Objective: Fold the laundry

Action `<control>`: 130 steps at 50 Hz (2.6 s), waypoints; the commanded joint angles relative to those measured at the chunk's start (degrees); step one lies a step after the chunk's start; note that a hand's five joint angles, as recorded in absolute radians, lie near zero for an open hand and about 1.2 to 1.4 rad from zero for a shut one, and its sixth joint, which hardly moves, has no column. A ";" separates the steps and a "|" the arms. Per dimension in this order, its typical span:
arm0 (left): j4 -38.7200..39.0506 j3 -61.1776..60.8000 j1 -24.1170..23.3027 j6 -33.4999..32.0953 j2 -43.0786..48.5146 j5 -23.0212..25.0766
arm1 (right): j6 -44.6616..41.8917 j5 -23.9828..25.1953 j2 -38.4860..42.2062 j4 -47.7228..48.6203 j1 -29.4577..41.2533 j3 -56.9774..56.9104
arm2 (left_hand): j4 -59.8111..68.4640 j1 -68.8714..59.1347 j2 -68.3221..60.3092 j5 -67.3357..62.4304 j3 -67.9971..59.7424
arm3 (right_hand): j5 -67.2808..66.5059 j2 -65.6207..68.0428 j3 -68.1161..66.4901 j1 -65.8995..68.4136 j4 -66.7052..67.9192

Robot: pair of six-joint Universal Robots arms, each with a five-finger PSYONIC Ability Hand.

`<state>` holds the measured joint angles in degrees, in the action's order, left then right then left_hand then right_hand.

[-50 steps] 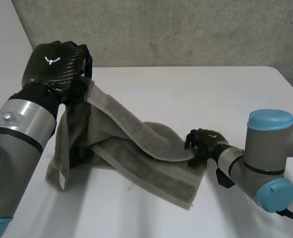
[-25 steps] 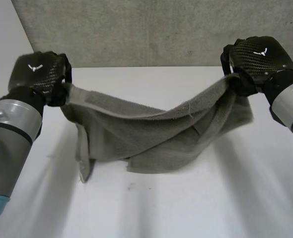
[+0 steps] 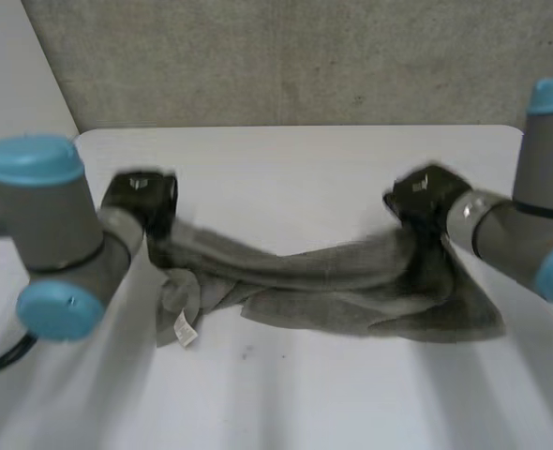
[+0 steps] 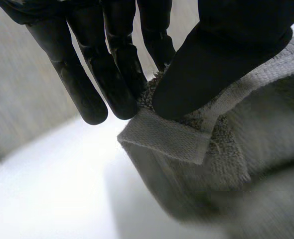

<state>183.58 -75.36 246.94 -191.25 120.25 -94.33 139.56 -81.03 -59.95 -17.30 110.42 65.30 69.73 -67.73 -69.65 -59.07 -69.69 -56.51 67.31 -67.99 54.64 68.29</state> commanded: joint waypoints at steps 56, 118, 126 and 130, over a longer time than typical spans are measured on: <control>17.96 -24.92 7.85 0.53 -16.62 1.60 | 33.14 10.19 -7.10 16.86 -8.29 23.55 | 10.27 -12.27 -10.35 -10.93 -10.31 | 48.18 -48.98 49.66 -36.32 -49.97; 11.04 -26.85 7.68 0.00 -17.15 1.51 | 8.88 7.02 -13.26 28.38 -18.14 33.49 | 10.27 -12.27 -10.35 -10.93 -10.31 | -13.49 12.69 -12.01 25.36 11.71; -5.74 -28.08 8.38 0.00 -21.71 1.34 | -0.78 7.55 -18.45 7.11 -22.00 32.79 | 10.27 -12.27 -10.35 -10.93 -10.31 | -13.49 12.69 -12.01 25.36 11.71; -14.53 -29.40 9.87 -0.87 -28.03 1.51 | -7.88 6.94 -20.55 -3.32 -23.23 32.44 | 10.27 -12.27 -10.35 -10.93 -10.31 | -13.49 12.69 -12.01 25.36 11.71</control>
<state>180.84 -103.14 255.20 -191.31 99.21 -92.91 139.82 -73.66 -78.13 -7.51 89.30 98.19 69.75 -67.67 -69.65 -59.21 -69.76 -55.90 67.54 -67.33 55.73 68.25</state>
